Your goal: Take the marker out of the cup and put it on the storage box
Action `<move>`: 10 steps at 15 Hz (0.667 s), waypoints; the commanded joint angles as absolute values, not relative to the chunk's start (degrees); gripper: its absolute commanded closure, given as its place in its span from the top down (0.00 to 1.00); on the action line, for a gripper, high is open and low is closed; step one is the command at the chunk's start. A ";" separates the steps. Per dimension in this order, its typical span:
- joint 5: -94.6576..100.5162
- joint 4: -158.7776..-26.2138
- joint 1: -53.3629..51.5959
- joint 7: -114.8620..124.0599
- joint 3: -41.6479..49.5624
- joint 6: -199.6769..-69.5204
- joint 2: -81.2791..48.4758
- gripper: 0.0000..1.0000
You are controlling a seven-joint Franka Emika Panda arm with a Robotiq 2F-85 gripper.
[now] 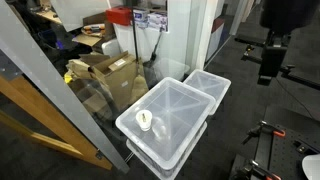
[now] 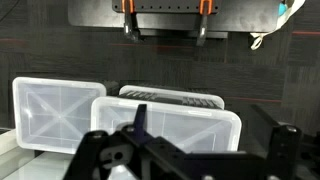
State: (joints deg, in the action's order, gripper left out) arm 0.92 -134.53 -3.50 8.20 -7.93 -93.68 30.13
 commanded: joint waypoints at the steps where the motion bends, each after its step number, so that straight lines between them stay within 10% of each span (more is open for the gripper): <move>1: 1.05 -134.41 -3.86 8.35 -7.65 -93.57 30.06 1.00; 10: 1.47 -134.83 -3.74 8.61 -7.74 -96.26 30.26 1.00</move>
